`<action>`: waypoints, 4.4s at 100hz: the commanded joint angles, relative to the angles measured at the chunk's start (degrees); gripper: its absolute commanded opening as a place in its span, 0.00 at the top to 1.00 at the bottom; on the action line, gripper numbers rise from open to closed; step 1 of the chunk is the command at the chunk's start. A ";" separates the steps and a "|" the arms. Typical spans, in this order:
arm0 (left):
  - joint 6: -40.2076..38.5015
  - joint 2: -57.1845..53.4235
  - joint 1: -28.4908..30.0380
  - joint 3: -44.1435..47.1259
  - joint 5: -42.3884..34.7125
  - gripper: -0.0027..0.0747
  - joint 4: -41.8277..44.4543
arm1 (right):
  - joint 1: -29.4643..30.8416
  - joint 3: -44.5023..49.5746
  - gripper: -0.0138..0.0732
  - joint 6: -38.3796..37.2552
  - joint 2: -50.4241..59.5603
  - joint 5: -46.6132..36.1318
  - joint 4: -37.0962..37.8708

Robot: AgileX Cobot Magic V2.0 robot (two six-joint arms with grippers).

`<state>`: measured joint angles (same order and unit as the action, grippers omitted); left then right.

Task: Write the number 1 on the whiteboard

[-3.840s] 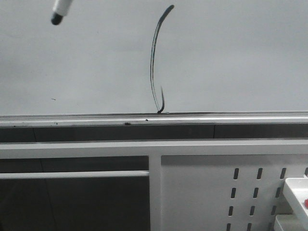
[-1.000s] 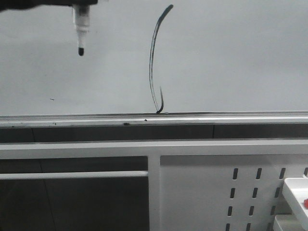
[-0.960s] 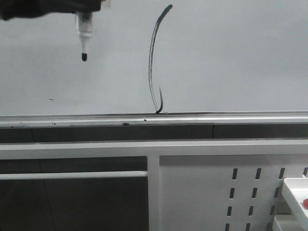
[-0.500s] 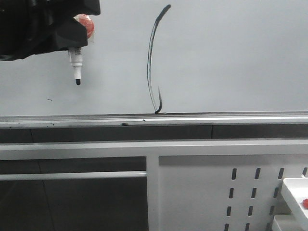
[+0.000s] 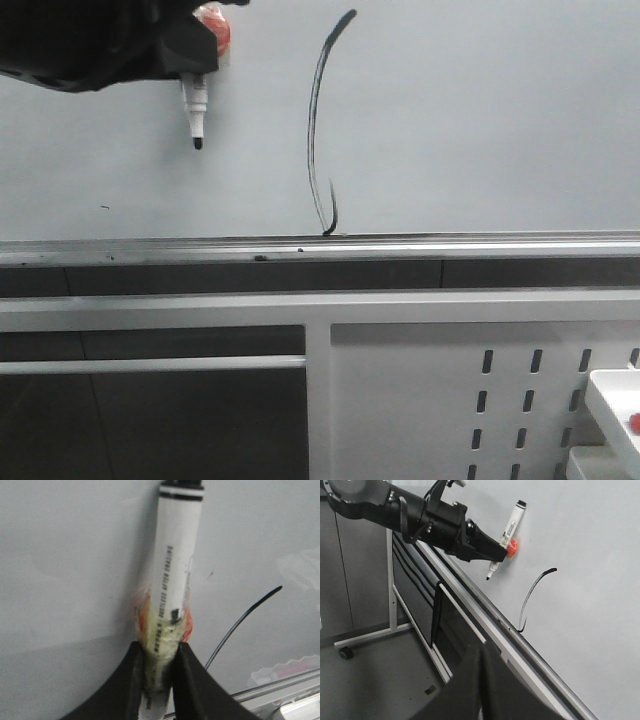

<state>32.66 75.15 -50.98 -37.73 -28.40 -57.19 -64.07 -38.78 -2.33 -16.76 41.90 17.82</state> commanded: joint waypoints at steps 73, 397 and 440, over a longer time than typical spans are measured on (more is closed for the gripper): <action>-0.59 0.63 4.59 -4.13 -1.57 0.99 -1.00 | -0.10 -1.27 0.92 -1.94 -0.67 -4.23 1.64; 4.78 -54.90 7.80 29.31 13.42 0.99 25.00 | -0.10 -1.27 0.92 -1.94 8.01 -2.87 2.75; -15.43 -76.36 33.33 35.42 31.72 0.99 39.68 | -0.10 -1.27 0.92 -1.94 8.01 -2.87 2.75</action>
<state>19.74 1.01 -21.88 -1.05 0.00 -18.29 -64.07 -38.78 -4.16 -7.89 43.01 19.39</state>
